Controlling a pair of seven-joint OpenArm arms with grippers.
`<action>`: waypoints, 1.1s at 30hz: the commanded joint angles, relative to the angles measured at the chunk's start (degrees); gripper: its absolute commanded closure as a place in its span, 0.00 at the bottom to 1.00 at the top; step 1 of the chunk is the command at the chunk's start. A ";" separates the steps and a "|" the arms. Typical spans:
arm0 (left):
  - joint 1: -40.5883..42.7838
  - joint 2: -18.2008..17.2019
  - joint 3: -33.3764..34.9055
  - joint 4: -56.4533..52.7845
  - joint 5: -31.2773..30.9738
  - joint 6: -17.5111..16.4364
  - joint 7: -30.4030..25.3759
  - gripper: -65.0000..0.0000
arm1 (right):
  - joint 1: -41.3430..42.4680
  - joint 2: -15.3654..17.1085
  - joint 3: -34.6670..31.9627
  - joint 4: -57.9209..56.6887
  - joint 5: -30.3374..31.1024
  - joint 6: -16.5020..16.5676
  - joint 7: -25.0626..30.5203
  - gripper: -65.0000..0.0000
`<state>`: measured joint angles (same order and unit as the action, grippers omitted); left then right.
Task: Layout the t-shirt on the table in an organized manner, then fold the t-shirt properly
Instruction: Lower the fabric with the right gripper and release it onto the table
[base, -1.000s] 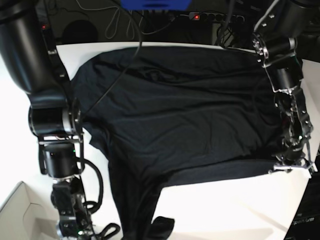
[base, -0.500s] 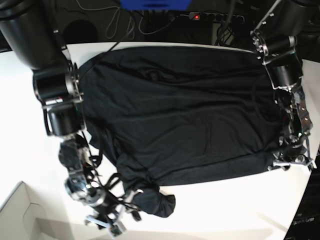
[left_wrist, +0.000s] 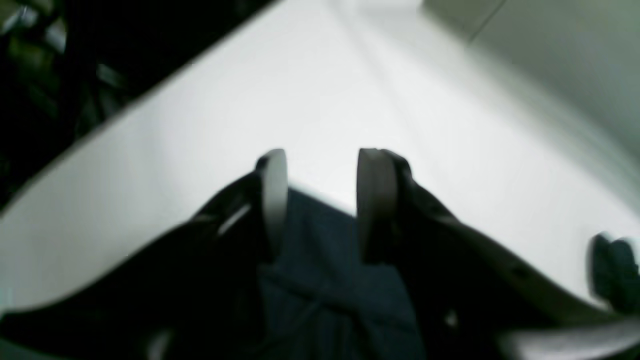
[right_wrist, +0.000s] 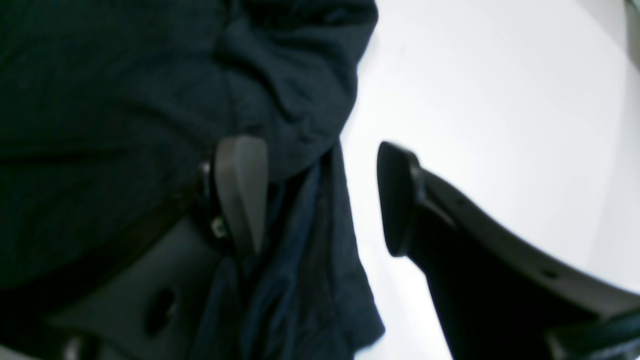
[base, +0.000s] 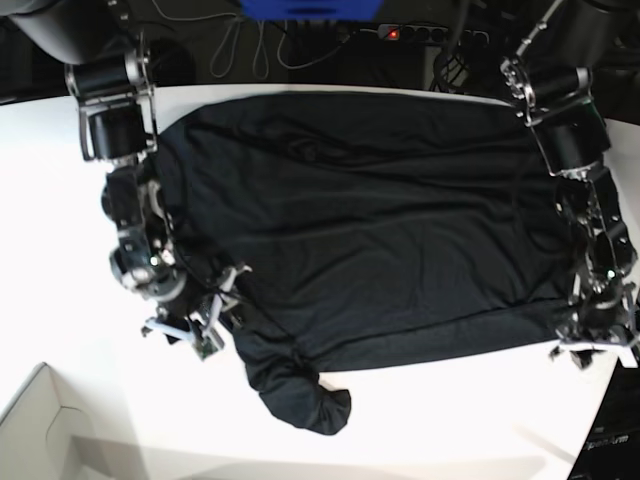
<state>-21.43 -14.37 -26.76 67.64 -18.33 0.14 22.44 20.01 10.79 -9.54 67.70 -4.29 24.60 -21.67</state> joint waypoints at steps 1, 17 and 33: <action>0.82 -0.71 -0.09 2.21 -0.09 -0.10 -1.29 0.65 | 0.17 0.33 0.27 2.58 0.73 -0.12 0.97 0.46; 14.44 5.71 0.35 4.23 0.00 -0.36 -1.38 0.65 | -2.12 -2.92 0.27 1.18 0.82 -0.12 -0.70 0.46; 15.41 5.36 0.35 3.18 0.44 -0.36 -1.64 0.65 | 3.95 -4.06 0.27 -9.11 0.91 -0.12 3.34 1.00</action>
<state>-5.02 -8.23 -26.37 70.06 -18.02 -0.03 22.02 22.04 6.52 -9.43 57.67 -4.10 24.62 -19.90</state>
